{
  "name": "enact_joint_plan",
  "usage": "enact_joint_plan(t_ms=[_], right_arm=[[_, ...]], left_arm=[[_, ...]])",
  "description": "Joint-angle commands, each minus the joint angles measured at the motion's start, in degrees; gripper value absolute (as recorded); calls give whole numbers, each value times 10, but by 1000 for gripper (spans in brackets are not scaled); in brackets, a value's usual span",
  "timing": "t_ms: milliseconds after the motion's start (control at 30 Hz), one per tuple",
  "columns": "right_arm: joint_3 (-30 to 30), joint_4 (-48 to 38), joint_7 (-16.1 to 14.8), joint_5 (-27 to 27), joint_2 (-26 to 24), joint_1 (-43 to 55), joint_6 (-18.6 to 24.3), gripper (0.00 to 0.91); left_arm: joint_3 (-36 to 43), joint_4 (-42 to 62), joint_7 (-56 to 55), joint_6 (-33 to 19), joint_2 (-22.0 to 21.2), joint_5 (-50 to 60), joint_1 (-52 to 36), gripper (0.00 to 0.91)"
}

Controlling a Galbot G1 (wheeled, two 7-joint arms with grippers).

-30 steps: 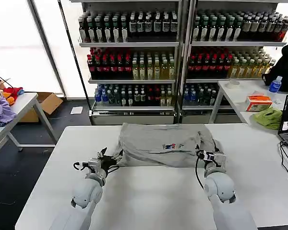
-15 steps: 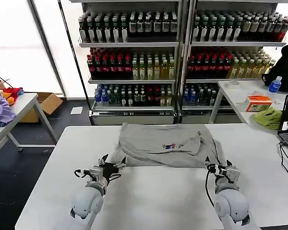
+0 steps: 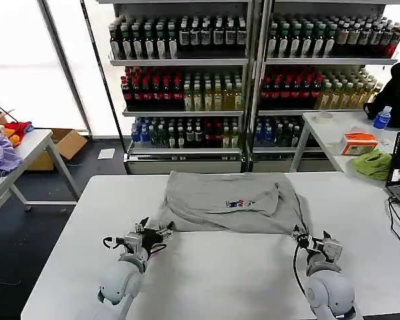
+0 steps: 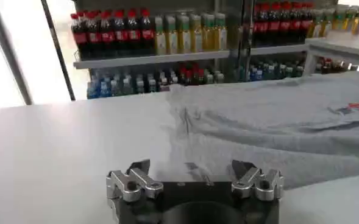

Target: Fold and organize the clothes.

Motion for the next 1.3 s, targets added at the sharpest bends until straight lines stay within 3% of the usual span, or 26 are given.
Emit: enact_joint_plan(t_ms=[33,67,100,133,167,200,600,900,1133,1300], right_arm=[[2,-32,-2,9,3,-2,3,564],[1,-38,-3,11,4,-2,4,494],[1,-41,-4,12,5,-2,5,272],[0,-46,-6,14,6,-2,6,222],[-1,-49,-8,14,6,-2,7,81],[-2,-51,-10,14,6,-2,8,0],[-3,-19,-28,-17,-7,-26,11,0],[-3,62,-23,-15,-23,-72,6,0],[-16,152,8,-18,-29,-134,-3,0],[-28,170,21,-37,-23,-158,0,0]], left_arm=[[6,-12,5,4,0,1,17,131],[6,-11,6,4,0,3,17,101],[7,-9,6,4,0,5,17,71],[7,-8,6,3,0,5,17,60],[7,-7,7,3,1,5,17,50],[7,-7,7,3,1,5,16,40],[13,7,13,-12,-1,9,15,10],[1,-45,9,-14,30,6,39,10],[-24,-156,0,-3,83,3,127,10],[-44,-241,-19,-1,115,6,221,10]])
